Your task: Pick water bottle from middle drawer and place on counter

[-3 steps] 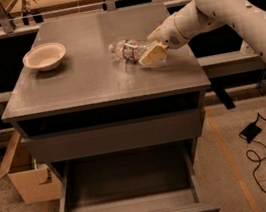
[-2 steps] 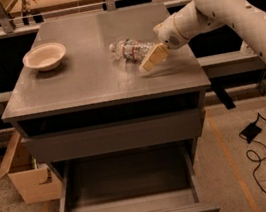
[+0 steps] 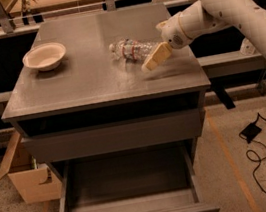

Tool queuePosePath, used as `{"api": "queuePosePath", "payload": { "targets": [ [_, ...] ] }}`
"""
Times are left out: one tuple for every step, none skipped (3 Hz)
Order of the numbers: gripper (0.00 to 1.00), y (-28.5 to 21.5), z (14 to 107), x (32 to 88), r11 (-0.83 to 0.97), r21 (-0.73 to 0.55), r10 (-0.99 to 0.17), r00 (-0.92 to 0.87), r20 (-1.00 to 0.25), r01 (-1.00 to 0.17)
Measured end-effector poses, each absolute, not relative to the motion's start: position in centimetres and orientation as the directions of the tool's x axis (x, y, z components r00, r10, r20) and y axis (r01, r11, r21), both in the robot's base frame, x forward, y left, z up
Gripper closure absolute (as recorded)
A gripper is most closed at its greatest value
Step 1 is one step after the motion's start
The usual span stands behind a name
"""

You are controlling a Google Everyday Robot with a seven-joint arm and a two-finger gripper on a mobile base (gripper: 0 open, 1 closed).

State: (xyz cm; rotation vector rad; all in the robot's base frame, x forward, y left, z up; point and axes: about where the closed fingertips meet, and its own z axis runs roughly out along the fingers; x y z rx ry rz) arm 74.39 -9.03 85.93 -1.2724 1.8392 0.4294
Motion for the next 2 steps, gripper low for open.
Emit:
{"api": "queuePosePath", "payload": {
  "targets": [
    [0.0,-10.9,87.3,73.5,0.46,-0.194,-0.568,-0.119,-0.814,-0.866],
    [0.0,-13.5,89.3,72.1,0.508,-0.226,-0.533,-0.097,-0.841,-0.831]
  ]
}}
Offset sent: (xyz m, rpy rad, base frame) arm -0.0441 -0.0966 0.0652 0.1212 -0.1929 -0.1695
